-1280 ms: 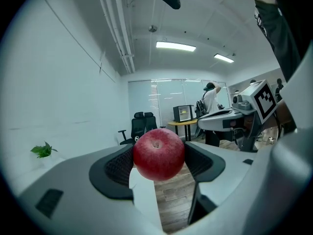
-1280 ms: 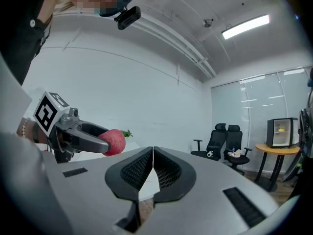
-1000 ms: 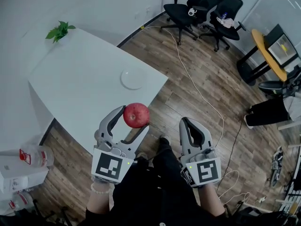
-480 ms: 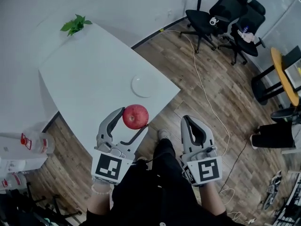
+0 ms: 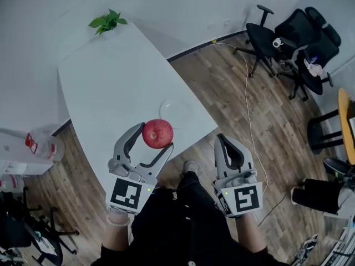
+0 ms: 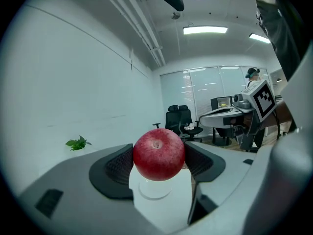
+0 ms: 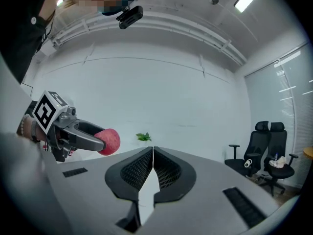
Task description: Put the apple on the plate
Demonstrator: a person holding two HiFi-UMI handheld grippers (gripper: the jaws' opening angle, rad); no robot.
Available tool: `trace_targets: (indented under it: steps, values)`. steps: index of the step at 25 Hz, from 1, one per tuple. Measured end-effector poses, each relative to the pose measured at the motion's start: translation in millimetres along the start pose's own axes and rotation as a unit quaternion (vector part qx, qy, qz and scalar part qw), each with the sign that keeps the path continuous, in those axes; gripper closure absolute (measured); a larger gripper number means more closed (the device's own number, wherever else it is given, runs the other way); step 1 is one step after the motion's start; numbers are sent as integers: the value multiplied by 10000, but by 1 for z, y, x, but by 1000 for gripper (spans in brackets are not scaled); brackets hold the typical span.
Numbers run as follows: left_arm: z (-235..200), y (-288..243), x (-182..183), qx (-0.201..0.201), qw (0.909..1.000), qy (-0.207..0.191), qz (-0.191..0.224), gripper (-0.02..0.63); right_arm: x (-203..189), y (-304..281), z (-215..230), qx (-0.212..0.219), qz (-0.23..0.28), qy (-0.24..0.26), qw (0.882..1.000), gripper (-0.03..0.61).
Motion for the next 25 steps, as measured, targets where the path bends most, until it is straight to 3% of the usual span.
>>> trace_targets:
  steps: [11,25]
  values:
    - [-2,-51,9,932,9953,228,-157,273,-16,-65,58,928,252,22,9954,537]
    - [5,-77,12,2105,9760,533,-169,273,-29,-111,83,2145,477,208,9753,537]
Point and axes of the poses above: the fingertips, and each gripper's own axes: y backward along the fingers, z to its right, x out of its top, the point moved 4 cm from there along y, backward along the fingers, and after that the axes turned 9 degrees about y, right-handed, at the moved point
